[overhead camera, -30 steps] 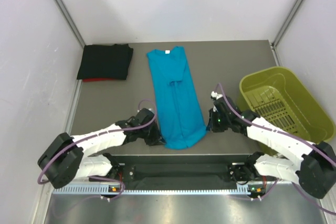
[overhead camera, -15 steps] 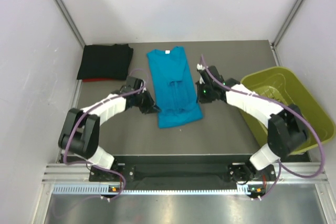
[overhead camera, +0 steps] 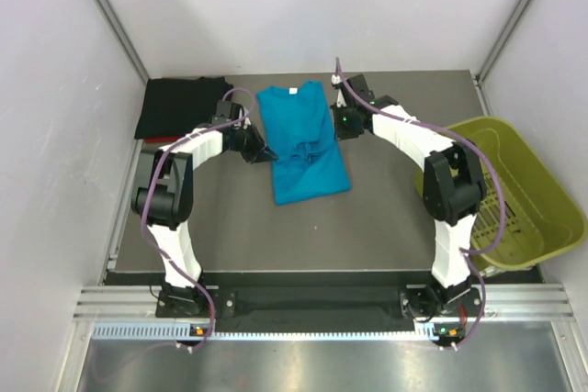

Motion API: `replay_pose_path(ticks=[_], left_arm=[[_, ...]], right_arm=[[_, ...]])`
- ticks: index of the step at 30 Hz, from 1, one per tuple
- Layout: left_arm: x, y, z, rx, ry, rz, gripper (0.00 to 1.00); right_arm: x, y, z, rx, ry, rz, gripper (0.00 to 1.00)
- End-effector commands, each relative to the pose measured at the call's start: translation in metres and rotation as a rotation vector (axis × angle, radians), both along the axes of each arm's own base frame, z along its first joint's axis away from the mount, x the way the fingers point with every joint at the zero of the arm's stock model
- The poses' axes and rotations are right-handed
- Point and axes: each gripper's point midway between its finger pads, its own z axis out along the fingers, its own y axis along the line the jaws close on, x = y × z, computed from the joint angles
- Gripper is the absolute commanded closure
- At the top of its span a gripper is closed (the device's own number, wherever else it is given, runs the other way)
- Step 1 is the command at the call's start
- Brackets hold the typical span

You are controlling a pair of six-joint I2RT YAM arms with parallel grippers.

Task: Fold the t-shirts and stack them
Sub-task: Fold the tshirt

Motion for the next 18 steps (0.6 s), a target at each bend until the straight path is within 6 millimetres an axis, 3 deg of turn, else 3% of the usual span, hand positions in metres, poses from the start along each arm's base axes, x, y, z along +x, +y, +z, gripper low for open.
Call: replay_pose_path(ticks=[1, 7, 12, 18], left_arm=[[0.026, 0.001, 0.013, -0.035, -0.077, -0.003, 1.00], [0.044, 0.012, 0.002, -0.065, -0.064, 0.049, 1.00], [0.056, 0.015, 0.009, -0.075, -0.104, 0.066, 1.00], [0.067, 0.020, 0.014, -0.072, -0.135, 0.079, 1.00]], right_arm=[[0.022, -0.001, 0.007, -0.001, -0.019, 0.021, 1.00], [0.046, -0.001, 0.001, 0.007, -0.030, 0.016, 1.00], [0.061, -0.011, 0.000, -0.039, -0.074, -0.012, 1.00], [0.072, -0.011, 0.002, -0.028, -0.090, -0.005, 1.00]])
